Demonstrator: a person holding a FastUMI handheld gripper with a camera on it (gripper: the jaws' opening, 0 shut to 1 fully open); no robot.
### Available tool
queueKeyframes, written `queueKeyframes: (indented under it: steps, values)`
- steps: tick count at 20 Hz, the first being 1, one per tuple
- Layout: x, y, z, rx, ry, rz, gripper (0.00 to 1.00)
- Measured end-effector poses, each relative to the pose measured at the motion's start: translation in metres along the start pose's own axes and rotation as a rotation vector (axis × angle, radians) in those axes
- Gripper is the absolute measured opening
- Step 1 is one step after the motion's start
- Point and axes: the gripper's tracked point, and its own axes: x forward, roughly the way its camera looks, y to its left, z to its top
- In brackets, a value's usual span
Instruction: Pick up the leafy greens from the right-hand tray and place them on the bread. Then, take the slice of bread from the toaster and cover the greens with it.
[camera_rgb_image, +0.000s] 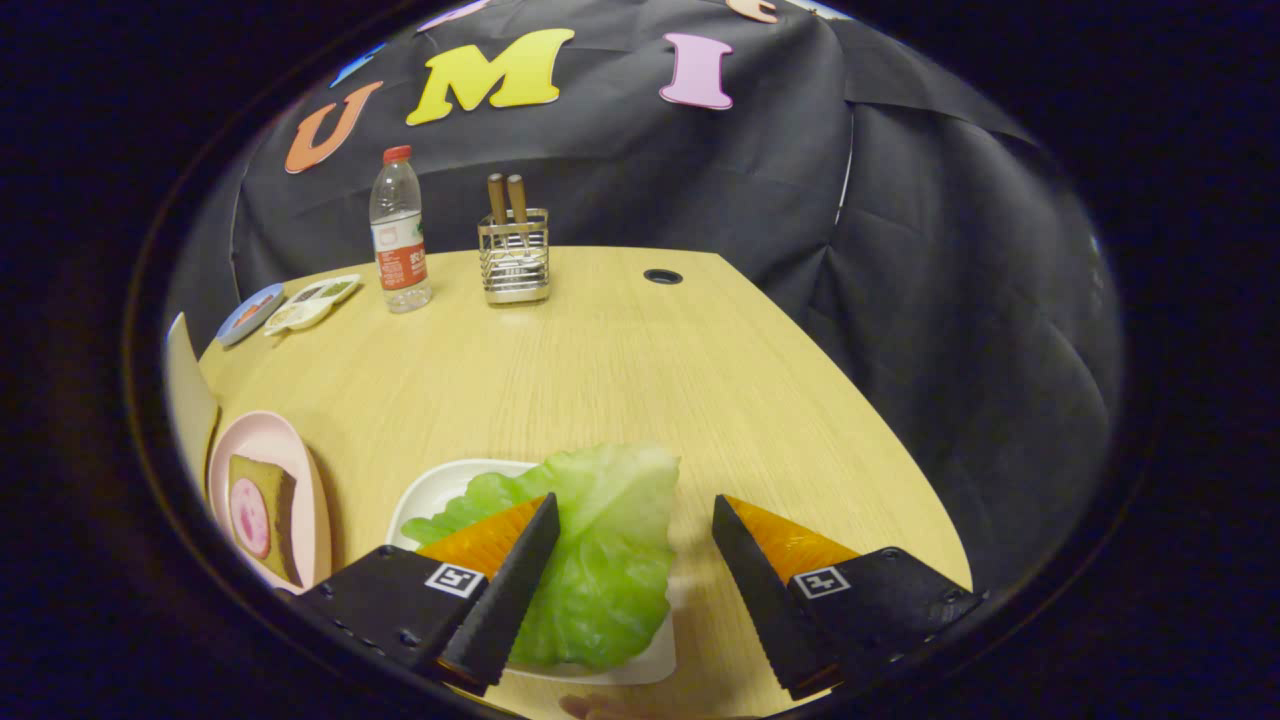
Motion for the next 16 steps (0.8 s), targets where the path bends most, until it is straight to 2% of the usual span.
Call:
queueKeyframes:
  steps: [2,5,8,11,14,15,16]
  values:
    - [0.003,0.008,0.001,-0.005,0.003,0.031,0.93]
    - [0.005,0.012,0.002,-0.034,0.004,0.028,0.64]
    - [0.006,0.002,0.005,-0.083,-0.006,-0.028,0.47]
    - [0.003,-0.005,0.007,-0.071,-0.013,-0.029,0.11]
    - [-0.011,-0.011,0.013,-0.049,-0.045,-0.025,0.08]
    - [-0.017,-0.013,0.018,-0.048,-0.064,-0.026,0.00]
    - [-0.026,-0.013,0.024,-0.055,-0.083,-0.021,0.00]
